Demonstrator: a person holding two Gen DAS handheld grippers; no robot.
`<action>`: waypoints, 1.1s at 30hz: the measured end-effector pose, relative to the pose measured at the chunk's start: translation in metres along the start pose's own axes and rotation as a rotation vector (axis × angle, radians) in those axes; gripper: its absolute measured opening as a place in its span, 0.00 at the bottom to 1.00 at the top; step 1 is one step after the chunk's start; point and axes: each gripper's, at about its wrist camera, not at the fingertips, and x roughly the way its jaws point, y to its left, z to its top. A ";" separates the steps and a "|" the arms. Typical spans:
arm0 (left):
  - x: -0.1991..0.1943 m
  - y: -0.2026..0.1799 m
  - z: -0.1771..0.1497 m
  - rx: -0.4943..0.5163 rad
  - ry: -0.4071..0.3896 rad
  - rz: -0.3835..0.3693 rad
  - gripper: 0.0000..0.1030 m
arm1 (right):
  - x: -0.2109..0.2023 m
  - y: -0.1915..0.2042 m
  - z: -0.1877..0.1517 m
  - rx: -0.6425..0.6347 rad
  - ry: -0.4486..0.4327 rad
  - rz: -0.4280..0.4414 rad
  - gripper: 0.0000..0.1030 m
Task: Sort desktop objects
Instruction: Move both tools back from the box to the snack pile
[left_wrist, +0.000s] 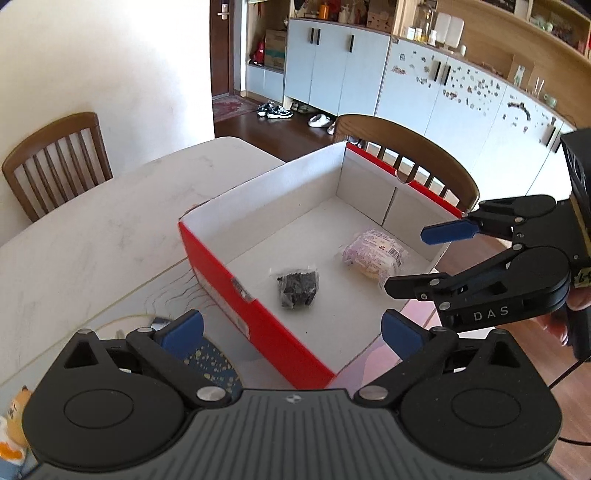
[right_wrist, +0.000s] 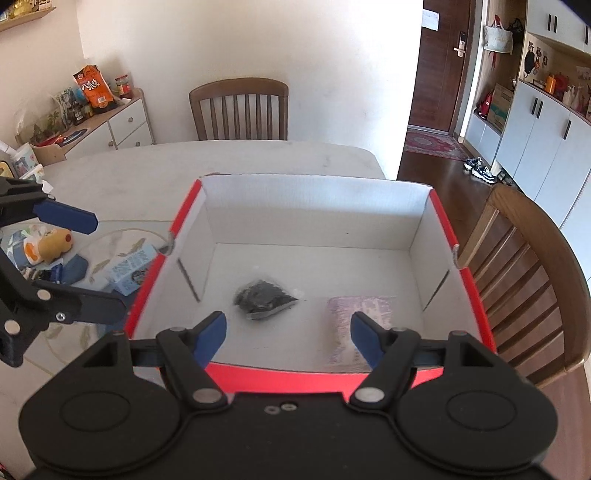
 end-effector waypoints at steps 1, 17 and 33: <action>-0.003 0.002 -0.002 -0.004 -0.002 -0.002 1.00 | -0.001 0.003 0.000 0.004 -0.002 0.002 0.72; -0.049 0.054 -0.050 -0.088 -0.042 0.052 1.00 | -0.012 0.076 -0.001 0.032 -0.026 0.023 0.72; -0.081 0.116 -0.109 -0.202 -0.086 0.125 1.00 | -0.003 0.164 0.001 -0.011 -0.032 0.046 0.72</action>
